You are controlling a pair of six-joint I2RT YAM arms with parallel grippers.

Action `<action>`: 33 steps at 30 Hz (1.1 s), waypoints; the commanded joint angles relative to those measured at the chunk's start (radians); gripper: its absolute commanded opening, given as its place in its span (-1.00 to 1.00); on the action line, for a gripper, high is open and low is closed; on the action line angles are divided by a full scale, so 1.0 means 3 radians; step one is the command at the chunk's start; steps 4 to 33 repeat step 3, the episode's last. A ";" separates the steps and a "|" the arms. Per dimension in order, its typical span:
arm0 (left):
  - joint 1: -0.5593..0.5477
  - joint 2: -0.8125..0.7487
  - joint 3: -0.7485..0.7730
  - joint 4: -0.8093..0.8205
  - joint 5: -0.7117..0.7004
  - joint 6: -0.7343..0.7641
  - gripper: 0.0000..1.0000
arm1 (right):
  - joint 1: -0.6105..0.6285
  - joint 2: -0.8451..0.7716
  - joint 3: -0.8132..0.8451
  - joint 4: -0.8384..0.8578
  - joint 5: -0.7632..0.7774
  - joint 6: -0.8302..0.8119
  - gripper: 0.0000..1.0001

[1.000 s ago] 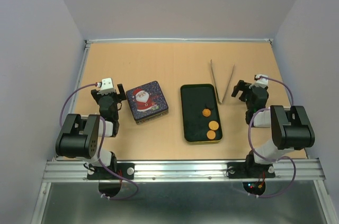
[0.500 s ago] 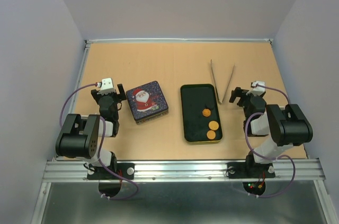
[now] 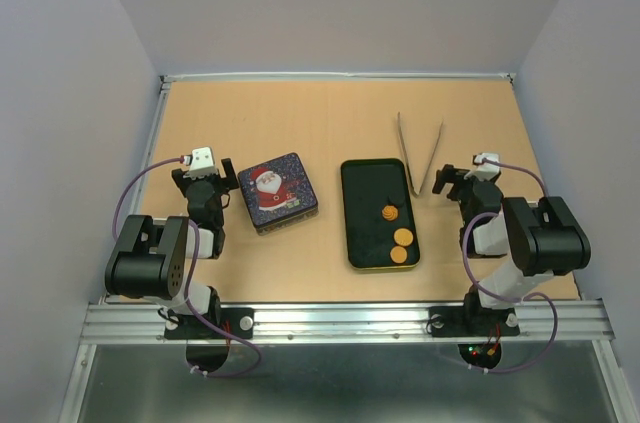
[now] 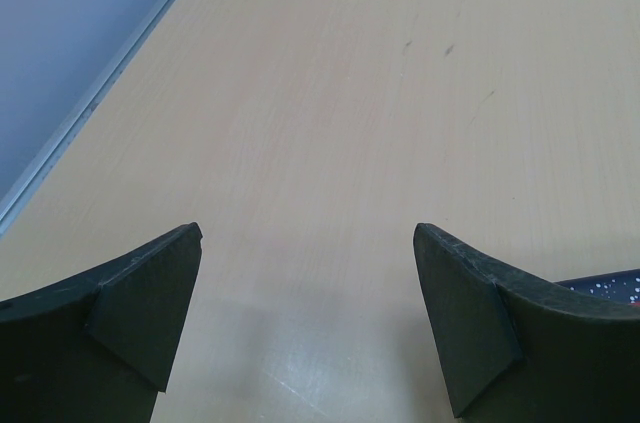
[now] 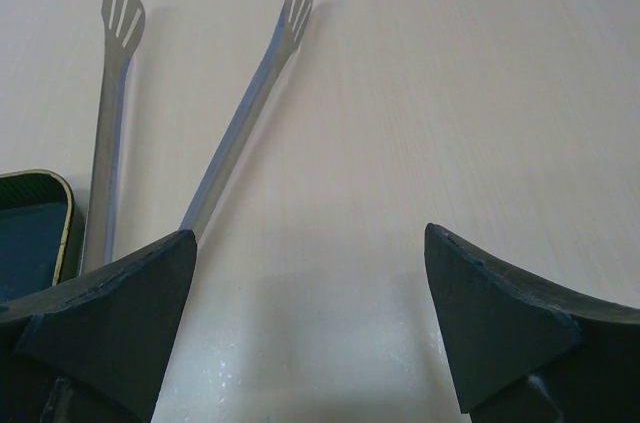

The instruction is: Pack the cookies

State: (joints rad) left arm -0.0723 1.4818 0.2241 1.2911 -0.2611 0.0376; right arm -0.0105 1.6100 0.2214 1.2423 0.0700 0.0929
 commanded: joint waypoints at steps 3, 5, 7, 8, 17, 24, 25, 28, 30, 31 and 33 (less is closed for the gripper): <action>-0.0005 -0.0082 0.0046 0.0876 -0.0004 0.0064 0.97 | 0.0030 -0.0013 0.0024 0.0256 -0.0034 -0.0090 1.00; -0.0005 -0.0082 0.0046 0.0876 -0.0004 0.0064 0.97 | 0.0030 -0.0013 0.0024 0.0256 -0.0034 -0.0090 1.00; -0.0005 -0.0082 0.0046 0.0876 -0.0004 0.0064 0.97 | 0.0030 -0.0013 0.0024 0.0256 -0.0034 -0.0090 1.00; -0.0005 -0.0082 0.0046 0.0876 -0.0004 0.0064 0.97 | 0.0030 -0.0013 0.0024 0.0256 -0.0034 -0.0090 1.00; -0.0005 -0.0082 0.0046 0.0876 -0.0004 0.0064 0.97 | 0.0030 -0.0013 0.0024 0.0256 -0.0034 -0.0090 1.00; -0.0005 -0.0082 0.0046 0.0876 -0.0004 0.0064 0.97 | 0.0030 -0.0013 0.0024 0.0256 -0.0034 -0.0090 1.00; -0.0005 -0.0082 0.0046 0.0876 -0.0004 0.0064 0.97 | 0.0030 -0.0013 0.0024 0.0256 -0.0034 -0.0090 1.00; -0.0005 -0.0082 0.0046 0.0876 -0.0004 0.0064 0.97 | 0.0030 -0.0013 0.0024 0.0256 -0.0034 -0.0090 1.00; -0.0005 -0.0082 0.0046 0.0876 -0.0004 0.0064 0.97 | 0.0030 -0.0013 0.0024 0.0256 -0.0034 -0.0090 1.00; -0.0005 -0.0082 0.0046 0.0876 -0.0004 0.0064 0.97 | 0.0030 -0.0013 0.0024 0.0256 -0.0034 -0.0090 1.00; -0.0005 -0.0082 0.0046 0.0876 -0.0004 0.0064 0.97 | 0.0030 -0.0013 0.0024 0.0256 -0.0034 -0.0090 1.00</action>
